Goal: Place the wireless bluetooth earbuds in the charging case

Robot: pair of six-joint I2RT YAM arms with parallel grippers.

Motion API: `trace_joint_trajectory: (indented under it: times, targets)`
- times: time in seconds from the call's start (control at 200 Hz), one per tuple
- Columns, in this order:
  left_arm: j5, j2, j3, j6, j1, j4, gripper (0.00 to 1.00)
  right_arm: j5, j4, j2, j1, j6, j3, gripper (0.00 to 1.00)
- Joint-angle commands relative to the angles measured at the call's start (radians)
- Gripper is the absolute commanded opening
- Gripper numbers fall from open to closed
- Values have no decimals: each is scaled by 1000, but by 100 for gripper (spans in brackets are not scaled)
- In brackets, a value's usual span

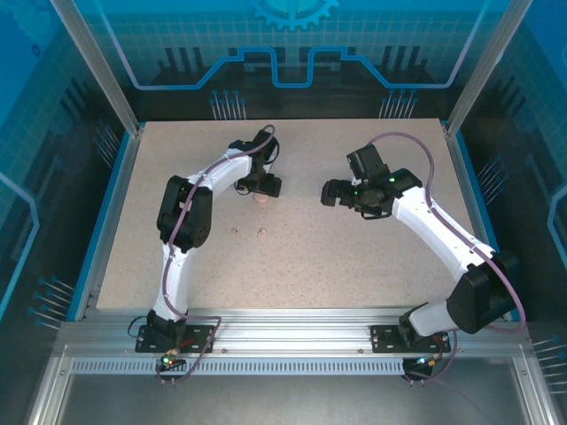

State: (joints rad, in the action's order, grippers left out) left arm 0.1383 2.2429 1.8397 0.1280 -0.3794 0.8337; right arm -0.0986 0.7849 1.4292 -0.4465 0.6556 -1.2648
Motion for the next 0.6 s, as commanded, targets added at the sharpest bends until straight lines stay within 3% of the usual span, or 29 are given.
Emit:
trace_joint_trajectory:
  times: [0.0,0.155,0.39,0.595]
  targets:
    - [-5,35,26,-8,5,35,81,-18,10,-4,-9,9,-19,100]
    - [-6,46,18,-8,4,33,80,-17,10,-6,-7,6,-17,100]
    - [-26,65,18,-7,5,33,67,-16,8,-7,-4,3,-18,100]
    - [-42,51,5,2,3,33,63,-16,8,-11,-1,1,-19,100]
